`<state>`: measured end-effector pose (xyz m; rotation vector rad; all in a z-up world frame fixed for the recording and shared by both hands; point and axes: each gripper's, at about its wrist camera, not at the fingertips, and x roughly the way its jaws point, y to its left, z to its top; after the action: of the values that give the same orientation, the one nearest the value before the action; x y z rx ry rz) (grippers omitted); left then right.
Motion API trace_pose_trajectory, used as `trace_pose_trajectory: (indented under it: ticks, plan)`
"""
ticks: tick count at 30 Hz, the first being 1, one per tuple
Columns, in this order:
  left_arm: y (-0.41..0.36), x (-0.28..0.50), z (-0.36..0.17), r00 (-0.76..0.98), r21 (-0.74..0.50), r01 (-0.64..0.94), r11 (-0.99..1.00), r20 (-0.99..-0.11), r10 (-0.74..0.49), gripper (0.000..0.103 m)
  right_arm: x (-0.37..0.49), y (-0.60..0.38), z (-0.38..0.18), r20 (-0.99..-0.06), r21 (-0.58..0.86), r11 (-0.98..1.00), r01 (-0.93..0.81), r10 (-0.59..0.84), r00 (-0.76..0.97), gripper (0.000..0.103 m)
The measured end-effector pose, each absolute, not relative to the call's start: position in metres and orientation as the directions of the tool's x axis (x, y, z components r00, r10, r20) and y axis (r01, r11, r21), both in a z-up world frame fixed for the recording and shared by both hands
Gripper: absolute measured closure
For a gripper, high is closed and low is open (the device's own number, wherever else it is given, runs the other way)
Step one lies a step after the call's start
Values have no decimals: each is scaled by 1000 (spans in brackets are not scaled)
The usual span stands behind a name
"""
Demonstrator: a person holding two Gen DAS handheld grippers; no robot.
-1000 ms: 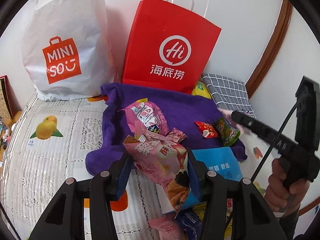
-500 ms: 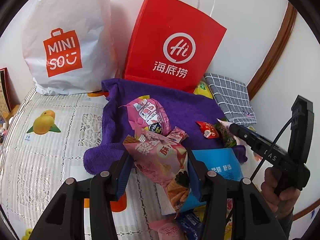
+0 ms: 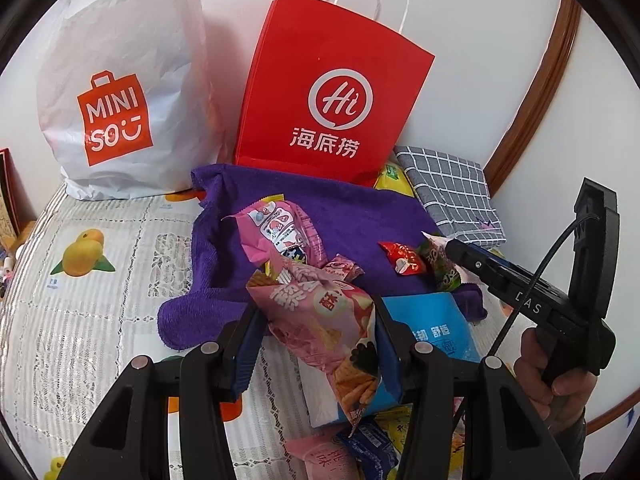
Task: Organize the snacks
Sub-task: 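Carry the pink bag and pale pink packet with both grippers over the towel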
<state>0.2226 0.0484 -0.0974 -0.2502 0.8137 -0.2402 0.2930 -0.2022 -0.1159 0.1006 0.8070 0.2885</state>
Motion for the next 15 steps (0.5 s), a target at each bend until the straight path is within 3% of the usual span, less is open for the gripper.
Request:
trace_pose_trajectory:
  ticks: [15]
  plan:
    - [53,225,-100,673,-317,88,944,-680,-291,55,294,-208,-116,-689,196,961,-193,275,670,61]
